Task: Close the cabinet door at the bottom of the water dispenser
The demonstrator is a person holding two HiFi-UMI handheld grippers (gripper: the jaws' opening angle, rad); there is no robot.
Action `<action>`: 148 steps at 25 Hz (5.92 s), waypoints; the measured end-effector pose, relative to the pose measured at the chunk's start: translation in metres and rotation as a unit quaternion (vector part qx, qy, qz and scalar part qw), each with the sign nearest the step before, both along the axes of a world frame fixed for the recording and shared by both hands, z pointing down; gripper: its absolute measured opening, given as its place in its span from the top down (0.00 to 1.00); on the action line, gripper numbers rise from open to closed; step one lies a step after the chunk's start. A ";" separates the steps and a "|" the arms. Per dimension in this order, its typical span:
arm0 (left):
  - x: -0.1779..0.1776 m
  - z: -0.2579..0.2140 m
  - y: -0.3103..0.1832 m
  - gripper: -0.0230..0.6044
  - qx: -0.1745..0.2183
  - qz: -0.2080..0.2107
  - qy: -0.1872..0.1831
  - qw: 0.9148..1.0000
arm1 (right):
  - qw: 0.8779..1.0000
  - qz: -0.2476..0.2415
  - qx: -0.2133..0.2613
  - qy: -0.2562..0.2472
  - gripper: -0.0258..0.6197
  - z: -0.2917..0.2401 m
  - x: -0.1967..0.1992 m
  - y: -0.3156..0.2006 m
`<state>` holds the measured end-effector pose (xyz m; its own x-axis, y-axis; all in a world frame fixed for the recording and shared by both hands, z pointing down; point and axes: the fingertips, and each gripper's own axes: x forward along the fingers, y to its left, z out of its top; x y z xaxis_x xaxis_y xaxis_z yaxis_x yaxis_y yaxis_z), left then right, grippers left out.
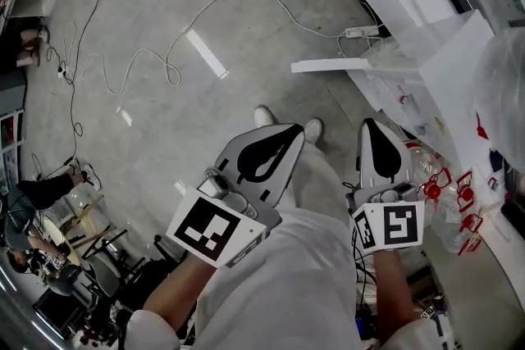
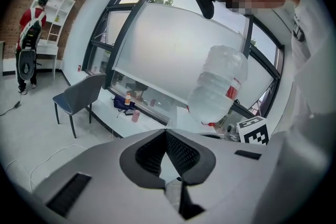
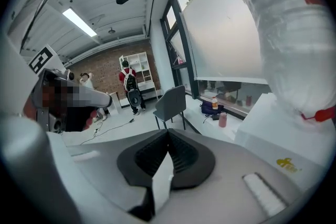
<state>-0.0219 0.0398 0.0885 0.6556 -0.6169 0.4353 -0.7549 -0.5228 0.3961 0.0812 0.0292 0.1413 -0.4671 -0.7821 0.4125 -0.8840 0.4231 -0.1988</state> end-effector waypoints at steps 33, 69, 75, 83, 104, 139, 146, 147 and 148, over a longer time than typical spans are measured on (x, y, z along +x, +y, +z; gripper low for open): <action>-0.047 0.239 -0.037 0.95 -0.095 0.003 -0.020 0.995 | 0.996 0.036 -0.082 0.008 0.90 0.234 -0.068 -0.055; -0.074 0.360 -0.050 0.95 -0.130 -0.062 -0.001 0.990 | 0.981 -0.066 -0.163 0.080 0.80 0.440 -0.130 -0.077; -0.080 0.367 -0.048 0.95 -0.143 -0.064 -0.001 0.988 | 0.979 -0.054 -0.175 0.090 0.80 0.463 -0.131 -0.087; -0.086 0.373 -0.048 0.95 -0.146 -0.062 -0.004 0.987 | 0.974 -0.048 -0.194 0.111 0.80 0.487 -0.129 -0.094; -0.074 0.371 -0.043 0.95 -0.140 -0.042 -0.005 0.989 | 0.967 -0.008 -0.218 0.130 0.85 0.500 -0.106 -0.052; -0.017 0.366 -0.030 0.95 -0.131 0.014 -0.015 0.991 | 0.950 0.035 -0.272 0.146 0.88 0.506 -0.032 0.058; -0.004 0.365 -0.026 0.95 -0.130 0.026 -0.017 0.991 | 0.946 0.054 -0.281 0.150 0.89 0.507 -0.010 0.075; -0.001 0.365 -0.026 0.95 -0.129 0.028 -0.017 0.991 | 0.946 0.057 -0.282 0.150 0.89 0.507 -0.007 0.077; 0.001 0.365 -0.025 0.95 -0.129 0.030 -0.017 0.991 | 0.945 0.061 -0.283 0.150 0.89 0.507 -0.004 0.079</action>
